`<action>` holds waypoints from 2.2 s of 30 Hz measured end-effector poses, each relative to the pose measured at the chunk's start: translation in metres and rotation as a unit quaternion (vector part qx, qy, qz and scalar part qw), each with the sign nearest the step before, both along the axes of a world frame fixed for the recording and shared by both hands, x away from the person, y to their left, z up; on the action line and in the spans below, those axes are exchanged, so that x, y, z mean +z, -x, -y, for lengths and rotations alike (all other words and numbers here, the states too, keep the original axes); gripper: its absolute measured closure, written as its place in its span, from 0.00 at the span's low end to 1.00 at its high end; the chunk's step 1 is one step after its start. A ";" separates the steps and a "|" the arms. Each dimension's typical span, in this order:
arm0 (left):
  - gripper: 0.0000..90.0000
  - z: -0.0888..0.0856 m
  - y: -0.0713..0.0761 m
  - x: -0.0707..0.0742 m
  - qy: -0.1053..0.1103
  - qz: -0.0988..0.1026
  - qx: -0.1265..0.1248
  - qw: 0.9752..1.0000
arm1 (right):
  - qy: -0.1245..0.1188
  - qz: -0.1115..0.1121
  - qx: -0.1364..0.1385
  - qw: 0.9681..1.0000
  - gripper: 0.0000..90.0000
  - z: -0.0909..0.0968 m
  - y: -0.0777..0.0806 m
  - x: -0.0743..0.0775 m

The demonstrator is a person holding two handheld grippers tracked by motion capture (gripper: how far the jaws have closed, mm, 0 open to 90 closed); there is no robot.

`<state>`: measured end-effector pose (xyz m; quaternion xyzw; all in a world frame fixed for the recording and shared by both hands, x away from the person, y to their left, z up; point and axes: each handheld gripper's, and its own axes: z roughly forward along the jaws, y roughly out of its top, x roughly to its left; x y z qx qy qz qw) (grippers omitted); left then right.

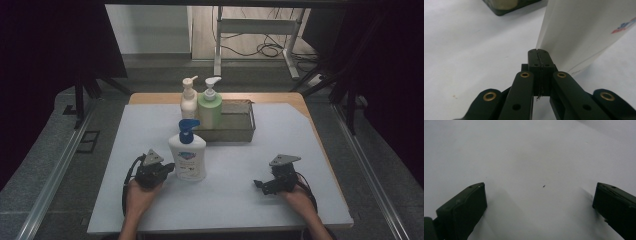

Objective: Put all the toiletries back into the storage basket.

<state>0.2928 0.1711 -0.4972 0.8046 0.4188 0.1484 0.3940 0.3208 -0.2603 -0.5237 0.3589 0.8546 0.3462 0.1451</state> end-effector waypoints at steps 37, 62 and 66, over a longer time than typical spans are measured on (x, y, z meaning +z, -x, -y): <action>0.99 0.024 -0.002 -0.011 -0.017 -0.003 -0.034 0.999 | 0.000 0.000 0.001 1.000 0.00 0.000 0.000 0.000; 0.99 0.048 0.014 -0.010 -0.019 -0.016 -0.091 0.996 | 0.000 0.000 0.001 1.000 0.00 0.000 0.000 0.000; 0.99 0.054 0.014 -0.010 -0.019 -0.017 -0.101 0.995 | 0.000 0.000 0.000 1.000 0.00 0.000 0.000 0.000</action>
